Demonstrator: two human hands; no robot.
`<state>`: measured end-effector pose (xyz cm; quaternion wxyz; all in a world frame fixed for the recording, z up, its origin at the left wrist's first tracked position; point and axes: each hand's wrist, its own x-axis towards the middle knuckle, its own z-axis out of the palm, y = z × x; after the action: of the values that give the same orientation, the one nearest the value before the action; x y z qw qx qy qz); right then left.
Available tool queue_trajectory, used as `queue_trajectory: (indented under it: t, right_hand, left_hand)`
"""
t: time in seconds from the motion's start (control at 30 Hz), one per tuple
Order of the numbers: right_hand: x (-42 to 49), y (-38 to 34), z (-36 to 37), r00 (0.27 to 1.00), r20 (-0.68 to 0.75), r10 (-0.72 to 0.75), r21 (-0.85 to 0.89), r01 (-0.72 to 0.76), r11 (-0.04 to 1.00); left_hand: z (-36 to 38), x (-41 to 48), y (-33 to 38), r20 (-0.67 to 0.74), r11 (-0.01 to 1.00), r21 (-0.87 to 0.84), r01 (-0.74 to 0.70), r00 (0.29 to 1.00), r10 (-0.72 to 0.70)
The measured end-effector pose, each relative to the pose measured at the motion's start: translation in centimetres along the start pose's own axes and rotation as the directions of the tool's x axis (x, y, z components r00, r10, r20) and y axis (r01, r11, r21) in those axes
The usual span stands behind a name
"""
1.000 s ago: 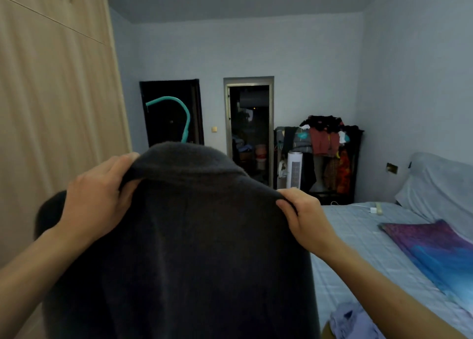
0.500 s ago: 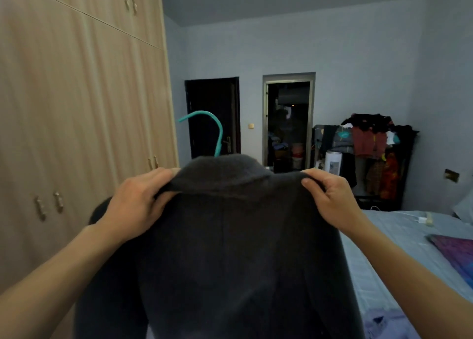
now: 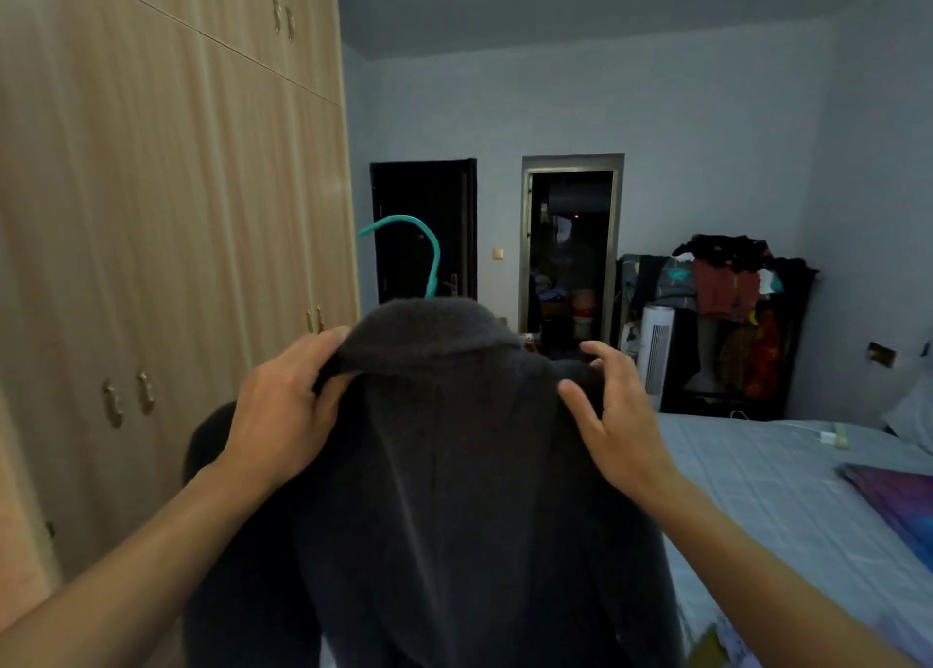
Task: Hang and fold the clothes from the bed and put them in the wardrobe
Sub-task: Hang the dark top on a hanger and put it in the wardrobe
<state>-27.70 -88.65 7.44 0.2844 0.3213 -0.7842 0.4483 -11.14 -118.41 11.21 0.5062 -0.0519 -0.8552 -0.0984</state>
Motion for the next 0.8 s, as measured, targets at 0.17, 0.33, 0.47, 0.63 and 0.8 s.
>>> queue_trajectory:
  t: [0.17, 0.33, 0.47, 0.63, 0.8]
  right_hand:
    - [-0.1, -4.1, 1.0, 0.956, 0.104, -0.273, -0.146, 0.286, 0.947]
    - [-0.5, -7.2, 4.5, 0.929, 0.037, -0.368, -0.298, 0.362, 0.883]
    - [-1.1, -8.2, 5.7, 0.92, 0.026, -0.391, -0.165, 0.39, 0.906]
    - [0.0, -9.8, 6.2, 0.912, 0.095, -0.4, -0.004, 0.402, 0.916]
    - [0.1, -9.6, 6.5, 0.946, 0.058, -0.319, 0.034, 0.317, 0.948]
  left_hand:
    - [-1.8, -1.1, -0.5, -0.029, 0.999, -0.019, -0.04, 0.999, 0.039]
    - [-3.7, -2.8, -0.7, -0.017, 0.999, -0.049, -0.018, 1.0, 0.017]
    - [-5.0, -3.7, -1.4, -0.004, 0.996, -0.087, -0.004, 1.0, 0.003]
    - [-6.3, -2.8, -1.4, 0.145, 0.979, -0.195, -0.061, 0.985, 0.091]
    - [-6.7, -1.7, -1.1, 0.312, 0.979, -0.201, -0.017, 0.947, 0.081]
